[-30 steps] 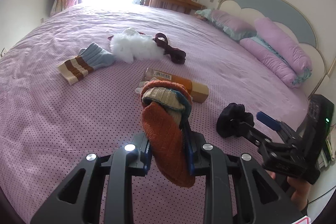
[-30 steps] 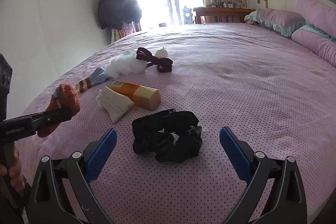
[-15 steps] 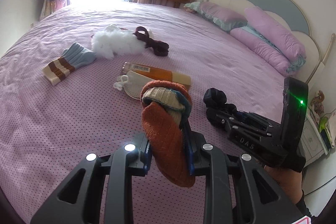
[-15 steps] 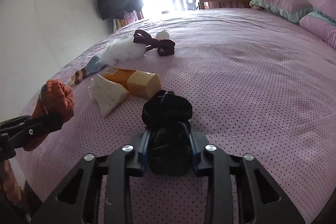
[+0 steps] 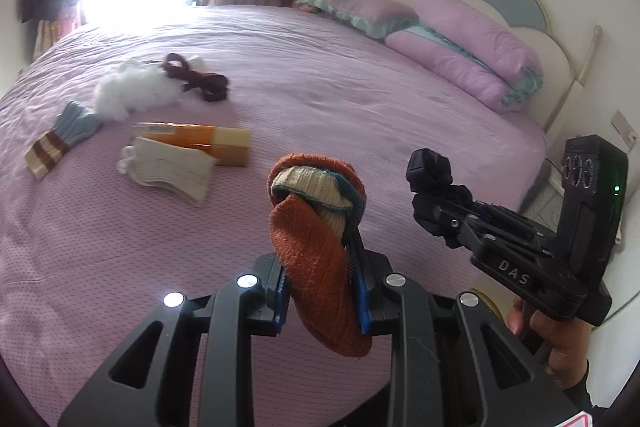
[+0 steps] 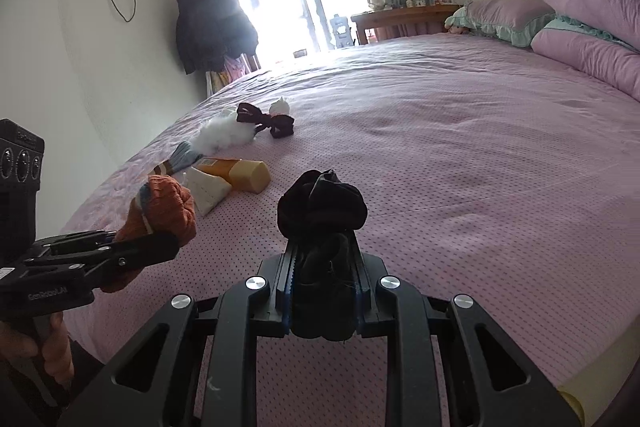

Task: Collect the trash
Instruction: 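Carry the orange sock and black cloth with both tools over the yellow bin, then open both tools to drop the sock and black cloth into the bin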

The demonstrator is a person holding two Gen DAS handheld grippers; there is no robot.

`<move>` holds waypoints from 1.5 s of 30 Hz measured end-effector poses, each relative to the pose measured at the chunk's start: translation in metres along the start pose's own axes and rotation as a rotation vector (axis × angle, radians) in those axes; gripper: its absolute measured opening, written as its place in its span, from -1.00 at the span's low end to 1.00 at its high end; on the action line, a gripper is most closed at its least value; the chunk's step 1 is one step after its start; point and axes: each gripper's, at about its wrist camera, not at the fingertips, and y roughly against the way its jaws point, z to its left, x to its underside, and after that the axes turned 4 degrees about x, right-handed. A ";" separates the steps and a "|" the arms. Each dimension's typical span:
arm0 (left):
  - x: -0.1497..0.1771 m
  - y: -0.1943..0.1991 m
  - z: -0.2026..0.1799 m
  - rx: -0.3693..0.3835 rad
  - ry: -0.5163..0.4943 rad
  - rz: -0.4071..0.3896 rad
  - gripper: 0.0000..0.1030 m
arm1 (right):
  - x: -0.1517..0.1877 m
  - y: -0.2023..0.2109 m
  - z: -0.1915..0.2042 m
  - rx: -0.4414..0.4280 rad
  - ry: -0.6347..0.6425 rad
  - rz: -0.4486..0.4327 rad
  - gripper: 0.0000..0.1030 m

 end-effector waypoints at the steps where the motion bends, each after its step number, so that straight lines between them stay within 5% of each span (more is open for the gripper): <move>1: 0.001 -0.002 -0.007 0.013 -0.010 0.005 -0.49 | 0.003 0.011 -0.005 0.011 -0.006 -0.010 -0.59; 11: 0.022 -0.042 -0.105 0.198 -0.150 0.118 -0.49 | 0.050 0.113 -0.077 0.228 -0.148 -0.082 -0.59; 20: 0.070 -0.096 -0.195 0.347 -0.278 0.280 -0.49 | 0.129 0.167 -0.135 0.416 -0.287 0.030 -0.59; 36: 0.173 -0.189 -0.272 0.387 -0.408 0.598 -0.49 | 0.225 0.183 -0.184 0.498 -0.520 0.186 -0.58; 39: 0.187 -0.203 -0.278 0.433 -0.397 0.659 -0.10 | 0.235 0.181 -0.186 0.503 -0.535 0.215 -0.58; 40: 0.191 -0.205 -0.279 0.455 -0.399 0.677 0.37 | 0.238 0.180 -0.187 0.506 -0.537 0.224 -0.58; 41: 0.195 -0.205 -0.279 0.464 -0.403 0.676 0.62 | 0.241 0.178 -0.189 0.511 -0.540 0.238 -0.58; 45: 0.199 -0.210 -0.284 0.441 -0.441 0.685 0.66 | 0.253 0.172 -0.196 0.512 -0.551 0.283 -0.57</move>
